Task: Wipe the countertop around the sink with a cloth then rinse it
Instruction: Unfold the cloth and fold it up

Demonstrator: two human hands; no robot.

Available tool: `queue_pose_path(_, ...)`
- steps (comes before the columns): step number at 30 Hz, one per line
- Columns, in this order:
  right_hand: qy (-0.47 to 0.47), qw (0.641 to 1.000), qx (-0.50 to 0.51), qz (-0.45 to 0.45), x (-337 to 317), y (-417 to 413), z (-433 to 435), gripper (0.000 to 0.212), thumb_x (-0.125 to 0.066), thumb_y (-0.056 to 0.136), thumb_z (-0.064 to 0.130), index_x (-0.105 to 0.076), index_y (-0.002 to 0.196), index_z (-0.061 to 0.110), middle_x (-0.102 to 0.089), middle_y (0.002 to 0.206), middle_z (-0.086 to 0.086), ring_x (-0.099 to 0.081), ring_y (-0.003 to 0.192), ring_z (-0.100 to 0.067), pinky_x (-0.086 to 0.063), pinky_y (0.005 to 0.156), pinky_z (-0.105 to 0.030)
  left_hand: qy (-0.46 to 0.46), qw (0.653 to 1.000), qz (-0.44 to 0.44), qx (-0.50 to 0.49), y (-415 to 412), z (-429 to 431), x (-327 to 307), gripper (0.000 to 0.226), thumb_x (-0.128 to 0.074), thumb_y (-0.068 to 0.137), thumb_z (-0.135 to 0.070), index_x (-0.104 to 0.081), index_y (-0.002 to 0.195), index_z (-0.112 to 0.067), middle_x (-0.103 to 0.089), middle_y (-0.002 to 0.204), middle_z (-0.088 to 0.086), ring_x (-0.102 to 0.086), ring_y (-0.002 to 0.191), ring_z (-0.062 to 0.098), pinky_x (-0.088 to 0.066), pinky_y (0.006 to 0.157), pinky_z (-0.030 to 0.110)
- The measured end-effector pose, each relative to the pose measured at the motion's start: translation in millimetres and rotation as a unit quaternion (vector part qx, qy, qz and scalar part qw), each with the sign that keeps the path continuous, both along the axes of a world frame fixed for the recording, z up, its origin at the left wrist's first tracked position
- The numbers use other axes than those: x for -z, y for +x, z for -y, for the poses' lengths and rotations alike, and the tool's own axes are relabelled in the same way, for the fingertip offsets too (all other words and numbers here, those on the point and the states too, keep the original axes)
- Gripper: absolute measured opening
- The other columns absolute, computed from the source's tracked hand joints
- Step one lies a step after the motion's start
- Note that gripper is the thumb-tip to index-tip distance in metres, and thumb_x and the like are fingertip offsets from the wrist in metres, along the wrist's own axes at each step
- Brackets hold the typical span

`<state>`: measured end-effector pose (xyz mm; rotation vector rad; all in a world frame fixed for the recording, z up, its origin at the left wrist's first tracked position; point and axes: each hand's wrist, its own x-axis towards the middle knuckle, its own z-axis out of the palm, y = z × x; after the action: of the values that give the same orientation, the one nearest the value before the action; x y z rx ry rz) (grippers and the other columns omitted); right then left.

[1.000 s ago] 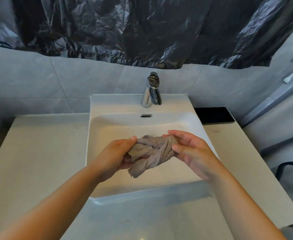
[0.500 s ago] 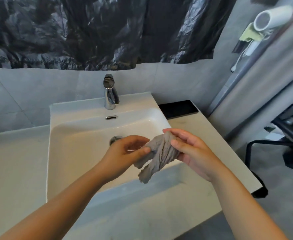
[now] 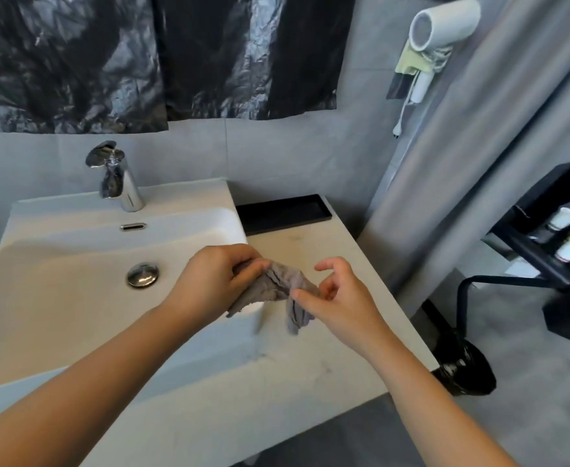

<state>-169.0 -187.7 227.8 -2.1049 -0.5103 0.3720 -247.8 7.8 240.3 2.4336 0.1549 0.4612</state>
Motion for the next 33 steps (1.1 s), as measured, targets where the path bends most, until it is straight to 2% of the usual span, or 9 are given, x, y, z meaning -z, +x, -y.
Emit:
queue_pose_path(5,0.089,0.995,-0.050,-0.024,7.6,21.6,13.8,0.022,-0.066,0.084,0.035,-0.054,0.101,0.029,-0.064,0.098,0.014,-0.062,0.096,-0.004,-0.050,0.073,-0.013,-0.036,0.999,0.000,0.037,21.5,17.0,-17.8,0.014,-0.061,0.090,-0.032,-0.070,0.083,-0.024,-0.065,0.068,-0.016,-0.059,0.068,0.005,-0.044,0.059,0.016)
queue_pose_path(9,0.129,0.990,-0.057,-0.014,16.8,40.1,6.0,0.010,-0.067,0.085,0.022,-0.063,0.094,0.020,-0.068,0.088,0.009,-0.065,0.084,-0.004,-0.050,0.069,-0.016,-0.070,0.993,-0.027,0.091,39.8,13.3,-30.2,0.011,-0.067,0.085,-0.032,-0.071,0.083,-0.022,-0.067,0.072,-0.012,-0.062,0.069,0.007,-0.048,0.059,0.018)
queue_pose_path(12,0.088,0.990,-0.112,-0.019,8.6,65.3,7.4,0.018,-0.055,0.090,0.008,-0.067,0.097,0.019,-0.071,0.089,0.005,-0.066,0.084,-0.008,-0.052,0.071,-0.020,-0.081,0.985,-0.096,0.120,50.9,-7.7,-37.7,0.020,-0.079,0.069,-0.036,-0.072,0.076,-0.019,-0.067,0.066,-0.007,-0.060,0.059,0.005,-0.046,0.051,0.017)
queue_pose_path(15,0.027,0.987,-0.158,-0.034,-2.6,84.4,5.6,0.021,-0.048,0.097,0.017,-0.068,0.099,0.024,-0.071,0.092,0.007,-0.065,0.087,-0.007,-0.052,0.077,-0.022,-0.077,0.982,-0.138,0.107,64.7,-36.2,-34.4,0.025,-0.082,0.057,-0.041,-0.073,0.070,-0.021,-0.067,0.064,-0.008,-0.060,0.058,0.005,-0.048,0.052,0.019)
queue_pose_path(19,-0.045,0.974,-0.209,-0.073,-8.4,105.8,-5.4,0.025,-0.057,0.091,0.040,-0.068,0.093,0.018,-0.069,0.084,0.007,-0.064,0.079,-0.005,-0.050,0.072,-0.022,-0.044,0.985,-0.150,0.075,84.6,-56.1,-4.2,0.024,-0.072,0.072,-0.047,-0.067,0.074,-0.023,-0.065,0.068,-0.004,-0.058,0.065,0.011,-0.050,0.060,0.029)
queue_pose_path(22,-0.131,0.963,-0.231,-0.048,-3.3,123.6,-10.3,0.032,-0.067,0.084,0.035,-0.062,0.083,0.003,-0.054,0.070,-0.003,-0.052,0.065,-0.011,-0.042,0.063,-0.029,-0.043,0.986,-0.144,0.072,93.0,-58.1,12.2,0.021,-0.065,0.081,-0.045,-0.059,0.075,-0.025,-0.059,0.070,-0.009,-0.055,0.066,0.009,-0.044,0.056,0.018)
queue_pose_path(24,-0.169,0.954,-0.246,-0.009,-1.6,134.3,-12.7,0.024,-0.068,0.082,0.031,-0.063,0.081,0.007,-0.059,0.074,-0.009,-0.055,0.068,-0.016,-0.043,0.064,-0.031,-0.061,0.983,-0.147,0.092,98.4,-56.7,17.6,0.020,-0.069,0.079,-0.042,-0.061,0.078,-0.024,-0.062,0.074,-0.009,-0.059,0.070,0.008,-0.049,0.059,0.020)
queue_pose_path(28,-0.164,0.953,-0.254,0.001,-3.1,156.3,-10.9,0.036,-0.060,0.089,0.038,-0.056,0.070,0.007,-0.050,0.061,-0.005,-0.045,0.057,-0.007,-0.037,0.056,-0.027,-0.142,0.975,-0.153,0.078,111.4,-60.7,15.7,0.045,-0.087,0.049,-0.050,-0.061,0.073,-0.022,-0.066,0.070,-0.004,-0.060,0.063,0.007,-0.050,0.054,0.024)
queue_pose_path(33,-0.225,0.935,-0.247,0.120,4.8,194.3,-7.4,0.053,-0.057,0.083,0.059,-0.042,0.055,0.018,-0.037,0.051,0.004,-0.034,0.048,-0.010,-0.029,0.048,-0.027,0.092,0.965,-0.218,0.114,137.7,-47.4,13.7,0.042,-0.084,0.062,-0.037,-0.047,0.081,-0.033,-0.057,0.073,-0.016,-0.055,0.064,0.004,-0.040,0.051,0.012)
